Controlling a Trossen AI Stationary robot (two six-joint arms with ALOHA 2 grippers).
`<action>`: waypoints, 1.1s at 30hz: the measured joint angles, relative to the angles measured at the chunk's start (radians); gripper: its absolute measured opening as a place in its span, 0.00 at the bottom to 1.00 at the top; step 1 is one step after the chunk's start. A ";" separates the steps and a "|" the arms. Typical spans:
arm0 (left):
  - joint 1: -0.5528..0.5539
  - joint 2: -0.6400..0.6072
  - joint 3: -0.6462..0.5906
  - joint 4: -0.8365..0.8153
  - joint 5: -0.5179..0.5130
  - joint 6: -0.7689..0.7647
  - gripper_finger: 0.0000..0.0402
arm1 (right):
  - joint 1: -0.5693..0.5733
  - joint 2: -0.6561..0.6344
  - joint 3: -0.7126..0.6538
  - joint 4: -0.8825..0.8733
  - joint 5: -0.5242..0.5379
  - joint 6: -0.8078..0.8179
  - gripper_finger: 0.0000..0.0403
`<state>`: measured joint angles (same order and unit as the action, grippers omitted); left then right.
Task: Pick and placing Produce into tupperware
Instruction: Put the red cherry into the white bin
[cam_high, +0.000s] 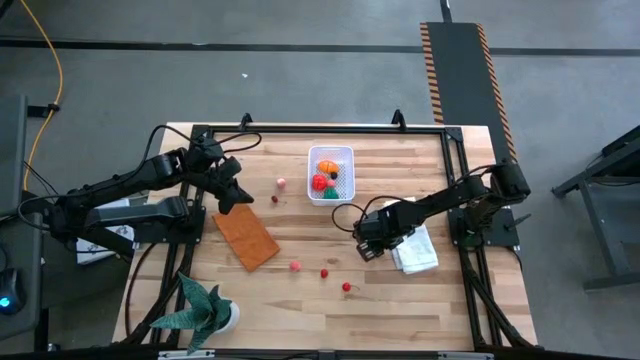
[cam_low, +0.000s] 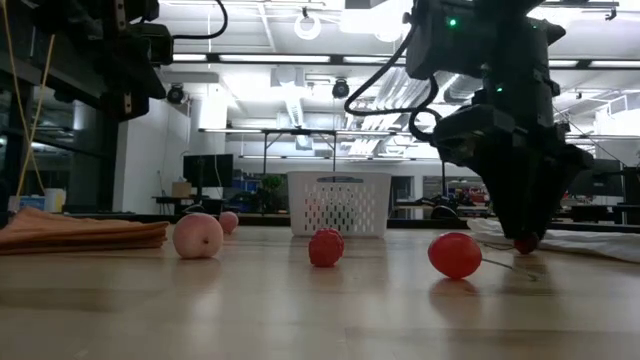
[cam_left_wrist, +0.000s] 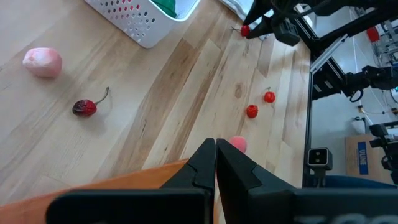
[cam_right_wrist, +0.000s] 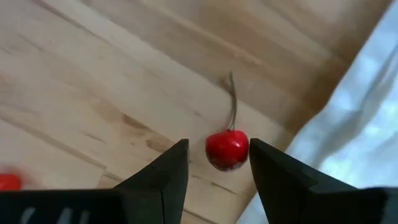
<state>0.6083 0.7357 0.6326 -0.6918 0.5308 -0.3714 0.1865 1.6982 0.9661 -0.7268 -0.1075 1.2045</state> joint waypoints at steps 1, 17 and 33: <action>0.000 0.000 0.000 0.000 0.000 0.000 0.01 | 0.000 0.003 0.000 -0.004 0.000 0.001 0.40; 0.000 0.000 0.000 -0.018 0.000 0.000 0.01 | 0.000 0.033 0.000 0.020 -0.013 -0.008 0.40; 0.000 0.000 0.000 -0.018 0.000 -0.001 0.01 | 0.000 0.033 0.000 0.021 -0.007 -0.008 0.24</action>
<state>0.6083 0.7357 0.6323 -0.7101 0.5308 -0.3722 0.1864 1.7313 0.9661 -0.7063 -0.1147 1.1961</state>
